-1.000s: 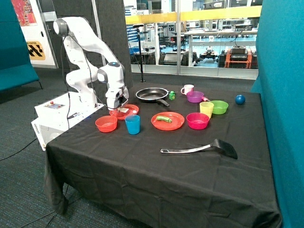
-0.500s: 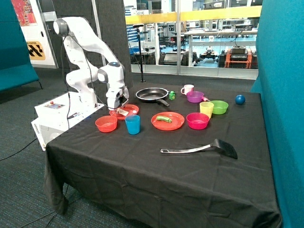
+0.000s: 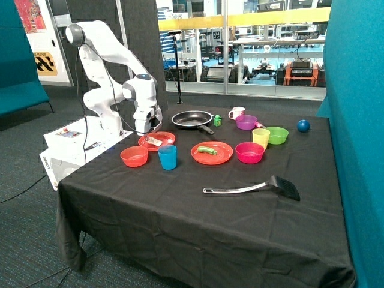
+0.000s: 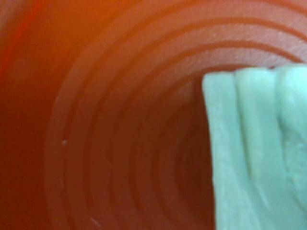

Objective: Serve the vegetables in different plates

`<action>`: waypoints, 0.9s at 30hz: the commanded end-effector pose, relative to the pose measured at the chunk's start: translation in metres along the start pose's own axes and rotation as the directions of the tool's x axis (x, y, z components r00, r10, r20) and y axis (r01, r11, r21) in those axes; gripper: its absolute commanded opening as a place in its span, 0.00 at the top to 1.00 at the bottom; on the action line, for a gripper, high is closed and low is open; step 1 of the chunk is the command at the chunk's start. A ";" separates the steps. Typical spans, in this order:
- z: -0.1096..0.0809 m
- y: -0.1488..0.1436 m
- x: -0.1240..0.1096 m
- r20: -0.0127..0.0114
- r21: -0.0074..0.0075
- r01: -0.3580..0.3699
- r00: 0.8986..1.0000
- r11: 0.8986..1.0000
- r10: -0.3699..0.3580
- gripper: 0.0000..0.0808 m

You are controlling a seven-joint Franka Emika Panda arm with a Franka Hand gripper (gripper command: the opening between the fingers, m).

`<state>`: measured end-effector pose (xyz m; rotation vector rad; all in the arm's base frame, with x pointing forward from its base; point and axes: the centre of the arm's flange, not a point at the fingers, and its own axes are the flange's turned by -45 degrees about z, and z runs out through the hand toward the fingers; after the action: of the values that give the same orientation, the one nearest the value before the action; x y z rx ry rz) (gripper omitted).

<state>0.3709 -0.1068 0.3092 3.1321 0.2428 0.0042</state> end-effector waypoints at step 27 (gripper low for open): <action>-0.031 0.014 0.012 0.003 0.000 0.039 0.999 0.999 -0.039 0.26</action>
<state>0.3752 -0.1125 0.3369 3.1272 0.2870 0.0037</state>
